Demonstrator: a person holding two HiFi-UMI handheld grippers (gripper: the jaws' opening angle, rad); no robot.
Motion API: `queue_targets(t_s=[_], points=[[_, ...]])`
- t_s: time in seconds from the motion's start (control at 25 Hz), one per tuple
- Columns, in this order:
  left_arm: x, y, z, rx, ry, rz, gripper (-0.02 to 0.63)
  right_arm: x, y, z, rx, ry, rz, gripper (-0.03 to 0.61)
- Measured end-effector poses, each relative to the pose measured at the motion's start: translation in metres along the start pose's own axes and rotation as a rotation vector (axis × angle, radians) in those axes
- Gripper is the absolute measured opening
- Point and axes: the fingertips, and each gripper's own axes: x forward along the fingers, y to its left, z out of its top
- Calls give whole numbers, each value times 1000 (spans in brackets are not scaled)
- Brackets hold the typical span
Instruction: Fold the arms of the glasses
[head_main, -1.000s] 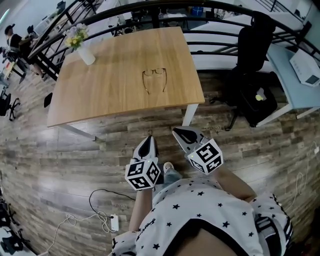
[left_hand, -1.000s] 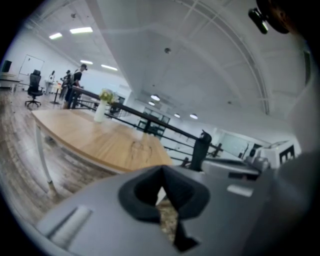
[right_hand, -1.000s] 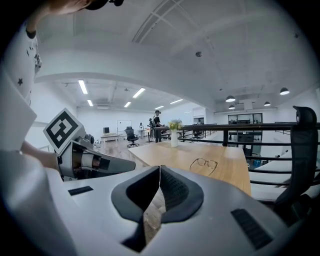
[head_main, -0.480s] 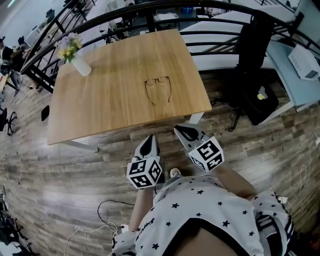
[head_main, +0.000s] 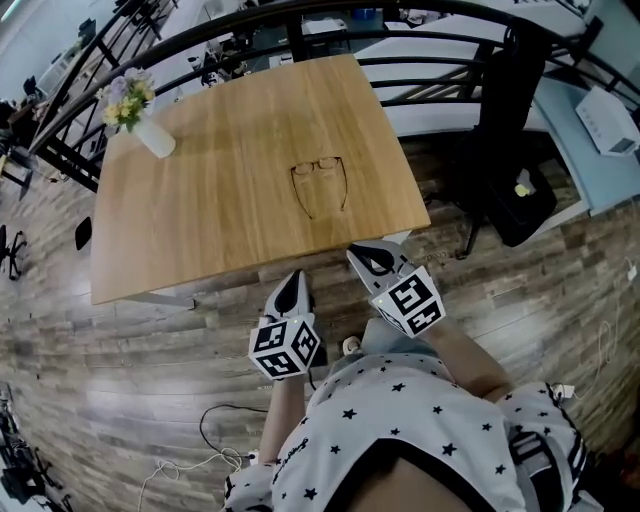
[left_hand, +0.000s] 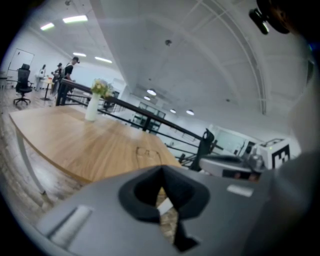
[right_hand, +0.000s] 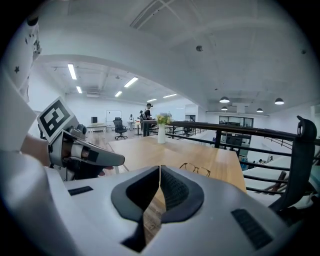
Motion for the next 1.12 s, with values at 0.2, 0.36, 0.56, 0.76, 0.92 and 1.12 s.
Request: queue_targets(t_s=[0.2, 0.36, 0.56, 0.76, 0.92, 1.12], points=[[14, 6, 3, -7, 11, 0, 6, 16, -11, -5, -12, 27, -18, 18], [27, 10, 7, 2, 14, -6, 6, 36, -28, -2, -33, 15, -32, 18], [51, 20, 17, -8, 23, -3, 6, 64, -55, -5, -45, 61, -32, 18], [78, 33, 30, -24, 35, 16, 6, 95, -80, -6, -94, 117, -15, 18], [100, 40, 43, -26, 40, 34, 6, 117, -101, -6, -127, 137, -3, 18], [124, 45, 59, -32, 40, 53, 6, 146, -127, -7, -177, 177, 20, 18]])
